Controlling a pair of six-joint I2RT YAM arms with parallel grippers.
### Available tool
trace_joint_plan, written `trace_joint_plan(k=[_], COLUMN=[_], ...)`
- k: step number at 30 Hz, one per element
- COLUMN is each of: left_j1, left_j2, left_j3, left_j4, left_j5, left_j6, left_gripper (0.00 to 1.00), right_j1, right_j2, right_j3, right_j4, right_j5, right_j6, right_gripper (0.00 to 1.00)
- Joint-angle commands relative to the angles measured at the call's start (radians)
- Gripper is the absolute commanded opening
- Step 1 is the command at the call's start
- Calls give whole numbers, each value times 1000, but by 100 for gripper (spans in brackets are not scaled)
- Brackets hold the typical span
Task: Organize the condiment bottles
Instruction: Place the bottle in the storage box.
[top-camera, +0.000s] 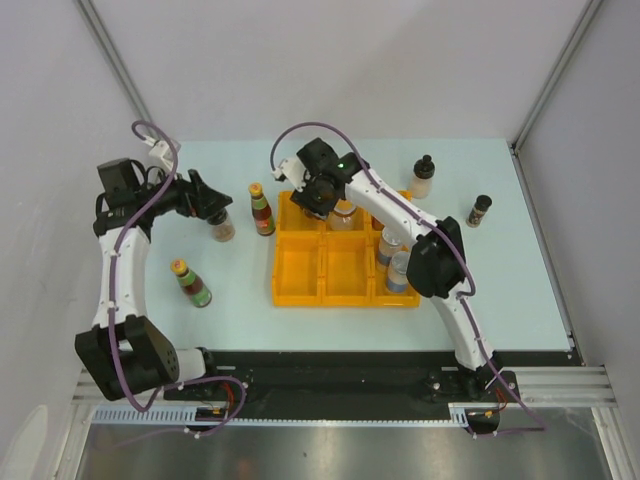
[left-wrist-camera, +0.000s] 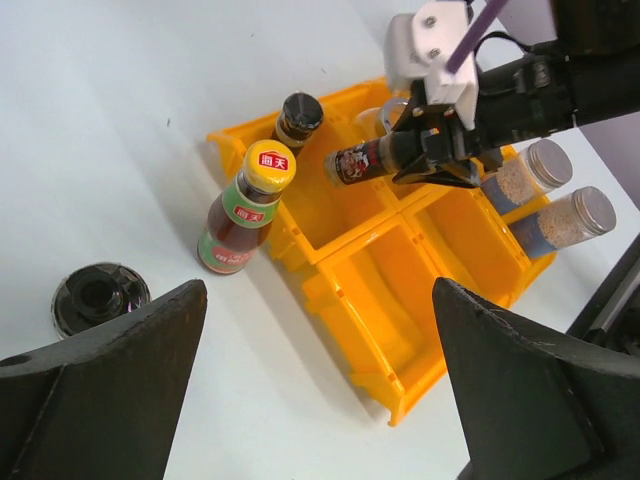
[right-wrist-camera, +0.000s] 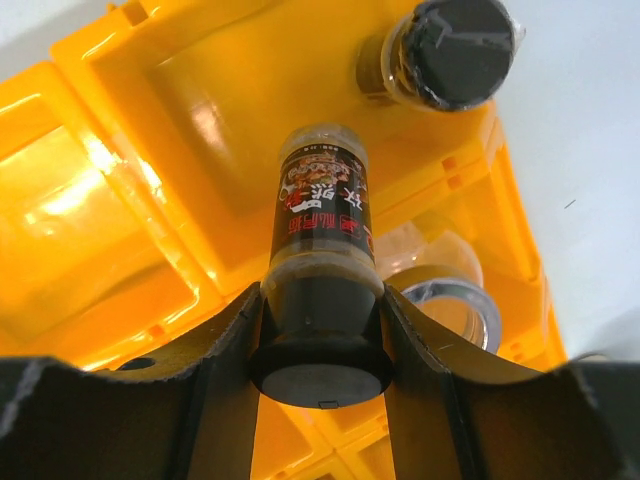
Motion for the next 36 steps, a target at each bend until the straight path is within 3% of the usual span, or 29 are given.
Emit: trace_joint_plan(k=[1, 15, 23, 36], left_j1=[4, 4, 5, 5], left_j2=[-34, -14, -9, -12], left_j3=[-31, -48, -54, -58], left_j4=[44, 55, 58, 60], left_j5=[7, 46, 63, 77], left_j6=[28, 27, 25, 24], left_gripper=[100, 100, 100, 100], right_j1=[8, 79, 71, 67], right_j2=[56, 107, 102, 120], right_j3=[80, 130, 93, 145], right_j4=[-17, -14, -14, -143], right_j5=[60, 45, 89, 142], right_j6=[-34, -73, -48, -113], right_gripper=[0, 0, 13, 15])
